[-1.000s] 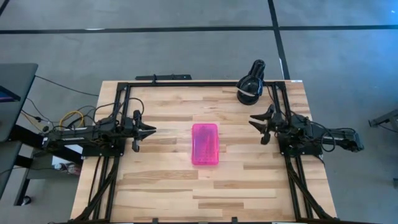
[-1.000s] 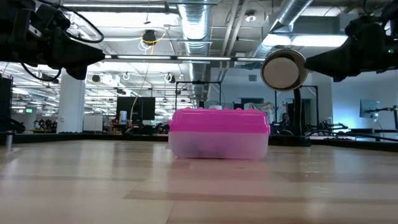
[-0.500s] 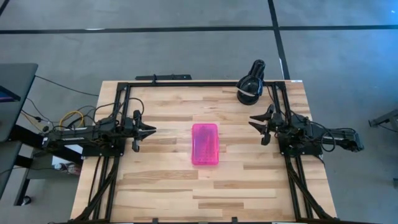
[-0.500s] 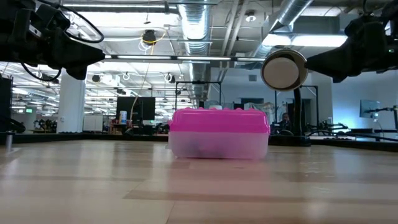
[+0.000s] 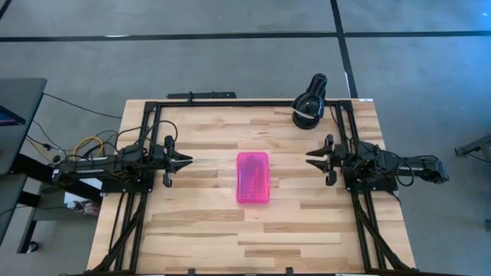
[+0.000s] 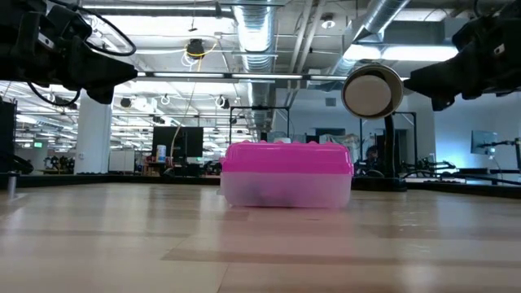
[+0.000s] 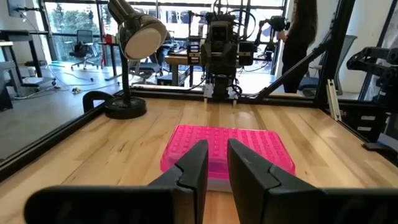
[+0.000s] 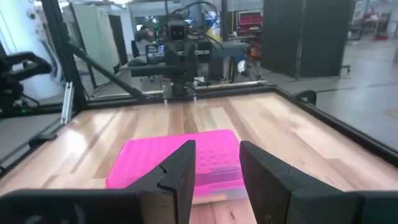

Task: Pick & place school supplies into a supply box
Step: Return to Home Position

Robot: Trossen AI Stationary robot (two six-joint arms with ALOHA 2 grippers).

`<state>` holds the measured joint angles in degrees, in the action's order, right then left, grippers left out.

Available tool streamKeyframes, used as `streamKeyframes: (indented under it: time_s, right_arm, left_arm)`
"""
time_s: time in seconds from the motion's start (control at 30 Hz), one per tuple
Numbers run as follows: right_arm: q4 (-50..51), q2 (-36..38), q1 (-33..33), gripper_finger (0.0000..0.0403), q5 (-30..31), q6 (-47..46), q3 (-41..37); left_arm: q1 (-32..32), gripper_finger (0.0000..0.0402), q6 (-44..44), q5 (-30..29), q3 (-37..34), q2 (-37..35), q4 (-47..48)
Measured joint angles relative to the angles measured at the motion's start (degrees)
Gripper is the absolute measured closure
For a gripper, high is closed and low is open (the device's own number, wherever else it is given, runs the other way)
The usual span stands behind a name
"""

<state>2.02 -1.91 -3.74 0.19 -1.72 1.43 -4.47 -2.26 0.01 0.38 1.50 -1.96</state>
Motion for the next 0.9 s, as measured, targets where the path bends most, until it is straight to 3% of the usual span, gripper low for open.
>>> streamKeyframes:
  time_s: [0.9]
  right_arm:
    - [0.04,0.0,-0.14,0.0282,-0.15,-1.33,0.0]
  left_arm:
    - [0.0,0.0347,-0.51,-0.38,-0.01,0.0,0.0]
